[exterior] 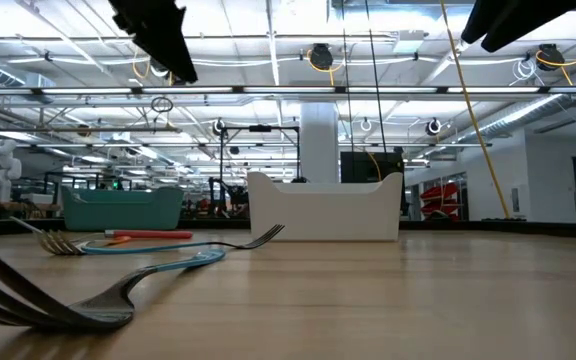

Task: Sort silverware by color (type)
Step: Put the blue fork into the black bin

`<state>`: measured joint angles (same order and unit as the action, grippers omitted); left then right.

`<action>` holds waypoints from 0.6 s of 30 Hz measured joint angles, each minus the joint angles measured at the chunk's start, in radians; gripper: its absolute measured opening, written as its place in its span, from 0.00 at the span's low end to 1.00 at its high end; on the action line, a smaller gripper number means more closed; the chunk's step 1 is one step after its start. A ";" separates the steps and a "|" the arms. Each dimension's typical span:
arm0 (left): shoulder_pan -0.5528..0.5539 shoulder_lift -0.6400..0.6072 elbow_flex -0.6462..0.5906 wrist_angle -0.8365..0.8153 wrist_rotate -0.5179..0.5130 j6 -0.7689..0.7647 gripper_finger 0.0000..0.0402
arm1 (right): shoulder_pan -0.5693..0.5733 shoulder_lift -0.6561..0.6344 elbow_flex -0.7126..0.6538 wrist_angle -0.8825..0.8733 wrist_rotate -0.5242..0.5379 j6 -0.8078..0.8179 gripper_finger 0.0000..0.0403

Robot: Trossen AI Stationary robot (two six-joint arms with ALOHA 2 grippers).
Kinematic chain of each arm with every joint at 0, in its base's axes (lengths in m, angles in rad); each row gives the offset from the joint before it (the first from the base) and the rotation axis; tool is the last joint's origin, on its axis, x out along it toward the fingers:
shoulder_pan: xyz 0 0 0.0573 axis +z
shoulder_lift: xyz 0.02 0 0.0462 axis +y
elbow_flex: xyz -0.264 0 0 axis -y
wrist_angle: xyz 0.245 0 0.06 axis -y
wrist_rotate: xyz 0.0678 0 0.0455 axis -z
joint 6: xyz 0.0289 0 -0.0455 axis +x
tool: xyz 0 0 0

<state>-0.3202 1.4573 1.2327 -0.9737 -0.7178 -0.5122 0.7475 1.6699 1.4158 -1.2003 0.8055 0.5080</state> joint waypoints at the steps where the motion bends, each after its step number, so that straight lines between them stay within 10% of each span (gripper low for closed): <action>1: -0.029 0.015 0.000 0.004 -0.008 -0.014 0.55 | 0.000 0.000 0.000 0.000 -0.003 0.009 0.33; 18: -0.132 0.232 0.000 0.140 0.059 -0.021 0.55 | 0.048 0.002 0.000 0.060 -0.104 0.034 0.33</action>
<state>-0.4522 1.6895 1.2327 -0.8333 -0.6591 -0.5333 0.7954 1.6718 1.4155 -1.1402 0.7013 0.5415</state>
